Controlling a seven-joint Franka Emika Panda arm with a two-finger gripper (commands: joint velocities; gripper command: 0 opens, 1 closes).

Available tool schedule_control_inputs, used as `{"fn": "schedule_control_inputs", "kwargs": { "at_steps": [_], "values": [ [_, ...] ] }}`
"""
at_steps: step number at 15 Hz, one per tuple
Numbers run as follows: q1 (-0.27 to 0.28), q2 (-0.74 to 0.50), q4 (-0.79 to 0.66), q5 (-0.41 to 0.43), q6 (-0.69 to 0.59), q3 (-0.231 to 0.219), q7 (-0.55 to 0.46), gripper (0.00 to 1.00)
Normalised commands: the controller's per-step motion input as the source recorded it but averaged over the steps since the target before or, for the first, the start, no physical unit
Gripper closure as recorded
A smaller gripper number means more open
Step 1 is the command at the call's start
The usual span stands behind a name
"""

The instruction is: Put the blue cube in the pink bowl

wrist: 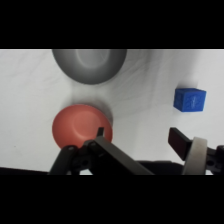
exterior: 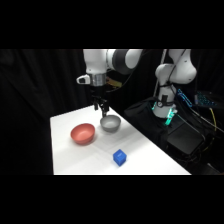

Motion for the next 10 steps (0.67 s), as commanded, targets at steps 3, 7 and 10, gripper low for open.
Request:
{"fn": "schedule_control_inputs", "kwargs": {
  "at_steps": [3,7,10],
  "values": [
    [-0.011,0.00,0.02,0.026,-0.01,0.034,-0.01,0.00],
    [0.050,-0.02,0.03,0.023,0.01,0.078,0.05,0.00],
    [0.102,-0.03,0.00,0.009,0.03,0.099,0.12,0.00]
  ]
}}
